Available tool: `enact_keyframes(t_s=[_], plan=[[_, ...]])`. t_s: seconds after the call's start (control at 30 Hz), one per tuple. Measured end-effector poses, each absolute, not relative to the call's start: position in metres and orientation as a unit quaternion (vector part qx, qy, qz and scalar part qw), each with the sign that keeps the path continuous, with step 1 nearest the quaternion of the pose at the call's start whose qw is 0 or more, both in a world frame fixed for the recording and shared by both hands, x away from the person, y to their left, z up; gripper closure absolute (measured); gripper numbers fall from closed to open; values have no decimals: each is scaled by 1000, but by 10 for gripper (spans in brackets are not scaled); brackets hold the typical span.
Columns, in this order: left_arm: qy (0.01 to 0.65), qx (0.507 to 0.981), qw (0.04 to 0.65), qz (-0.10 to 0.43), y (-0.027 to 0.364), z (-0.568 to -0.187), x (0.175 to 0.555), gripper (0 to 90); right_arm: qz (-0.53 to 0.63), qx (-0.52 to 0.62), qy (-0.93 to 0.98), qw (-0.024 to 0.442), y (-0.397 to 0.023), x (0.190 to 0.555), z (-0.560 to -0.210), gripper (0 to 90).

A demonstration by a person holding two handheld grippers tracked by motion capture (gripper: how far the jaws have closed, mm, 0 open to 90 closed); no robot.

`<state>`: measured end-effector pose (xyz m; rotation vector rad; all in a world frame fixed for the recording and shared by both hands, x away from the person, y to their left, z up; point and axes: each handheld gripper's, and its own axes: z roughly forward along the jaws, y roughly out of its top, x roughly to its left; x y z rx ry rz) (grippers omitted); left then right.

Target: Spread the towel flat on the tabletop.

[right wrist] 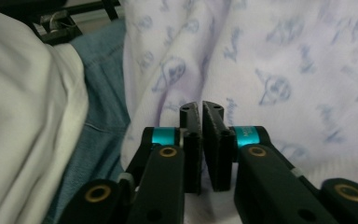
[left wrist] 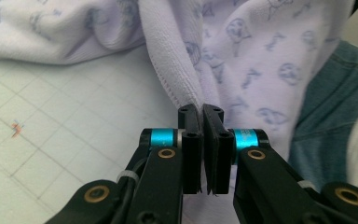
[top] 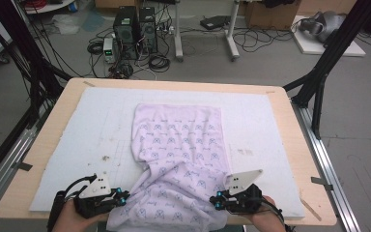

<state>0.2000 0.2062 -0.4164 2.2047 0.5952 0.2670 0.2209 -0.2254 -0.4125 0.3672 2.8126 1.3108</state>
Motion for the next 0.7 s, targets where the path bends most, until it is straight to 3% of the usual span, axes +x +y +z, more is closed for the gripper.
enact_keyframes(t_s=[0.13,0.3,0.5,0.7], plan=[[253,863,420,120,206,-411,218,779,424,127,896,40,-229,230,-396,756],[271,853,429,123,201,-415,254,780,414,171,891,71,-230,260,-400,671],[297,857,403,119,187,-428,287,796,395,203,893,73,-227,290,-416,611],[330,859,376,107,177,-439,306,562,390,219,891,80,-233,303,-420,607]])
